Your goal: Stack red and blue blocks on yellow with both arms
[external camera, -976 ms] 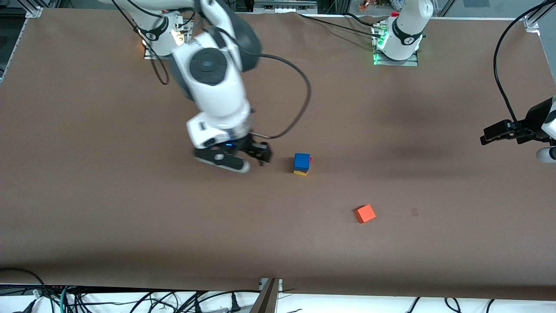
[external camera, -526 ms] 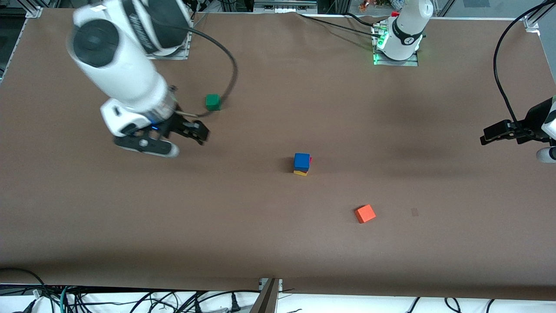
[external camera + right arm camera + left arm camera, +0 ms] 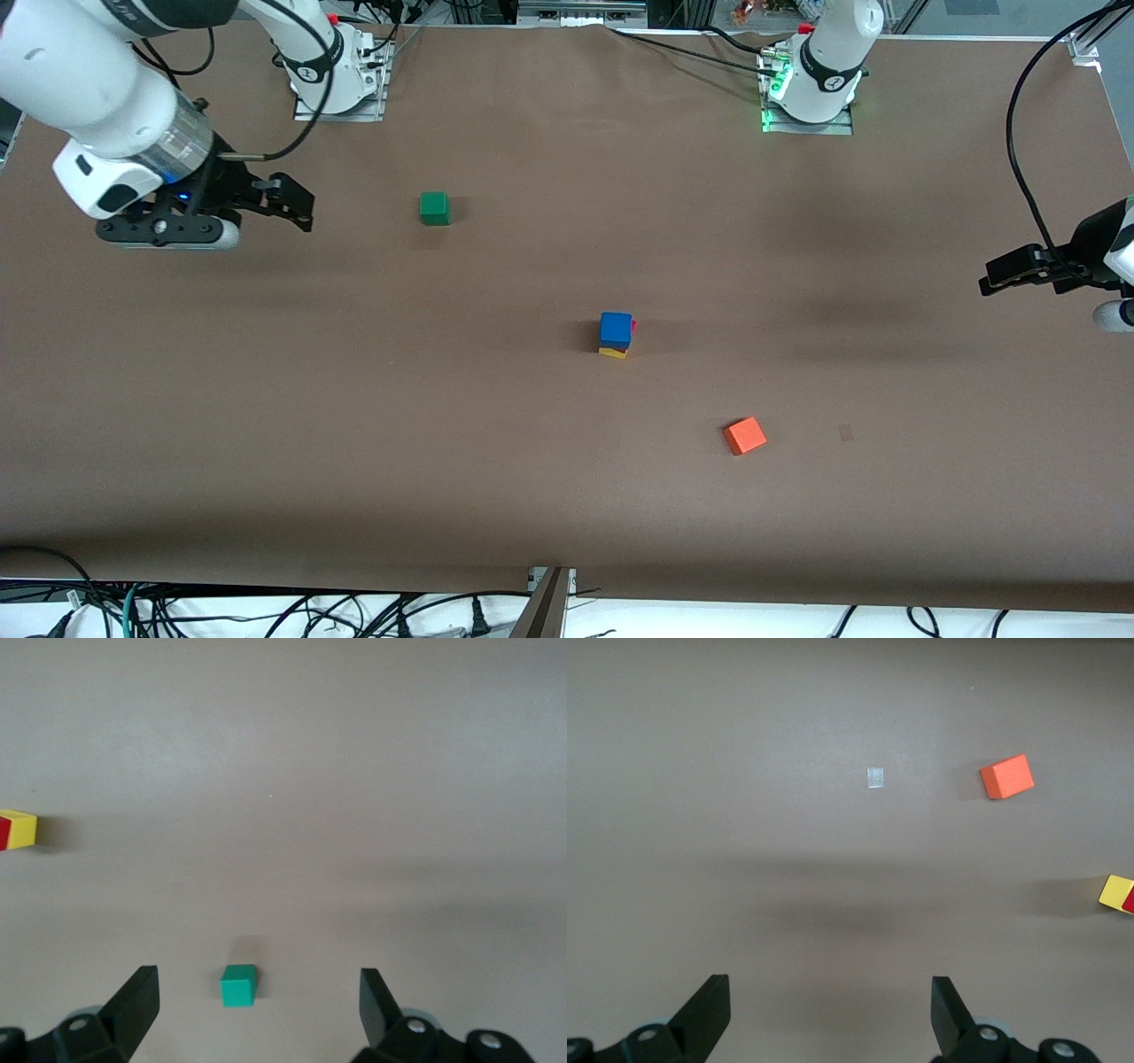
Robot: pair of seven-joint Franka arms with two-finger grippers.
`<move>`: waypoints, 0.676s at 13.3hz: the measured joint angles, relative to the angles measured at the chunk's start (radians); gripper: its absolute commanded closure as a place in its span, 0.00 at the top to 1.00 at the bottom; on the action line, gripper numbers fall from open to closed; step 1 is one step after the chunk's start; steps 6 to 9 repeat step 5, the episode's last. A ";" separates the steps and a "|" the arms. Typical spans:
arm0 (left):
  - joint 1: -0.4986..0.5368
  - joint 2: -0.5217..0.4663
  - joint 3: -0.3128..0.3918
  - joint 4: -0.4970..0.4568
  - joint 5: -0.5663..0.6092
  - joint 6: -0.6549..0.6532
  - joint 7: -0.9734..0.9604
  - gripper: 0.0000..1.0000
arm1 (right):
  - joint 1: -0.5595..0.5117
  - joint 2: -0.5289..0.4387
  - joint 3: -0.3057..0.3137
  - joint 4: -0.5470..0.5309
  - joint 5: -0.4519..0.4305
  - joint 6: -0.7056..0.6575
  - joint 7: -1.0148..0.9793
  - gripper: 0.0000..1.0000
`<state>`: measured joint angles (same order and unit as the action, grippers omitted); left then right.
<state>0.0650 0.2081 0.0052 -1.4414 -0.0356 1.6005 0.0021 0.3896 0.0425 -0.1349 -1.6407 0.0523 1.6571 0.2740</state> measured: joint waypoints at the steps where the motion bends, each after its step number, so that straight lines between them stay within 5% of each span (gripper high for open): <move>1: 0.000 0.000 -0.002 0.000 0.000 0.000 0.000 1.00 | -0.001 0.000 0.001 -0.004 -0.015 0.000 -0.005 1.00; 9: -0.002 0.000 -0.005 0.000 0.000 0.000 0.000 1.00 | -0.011 0.002 0.012 -0.004 -0.044 0.004 -0.048 1.00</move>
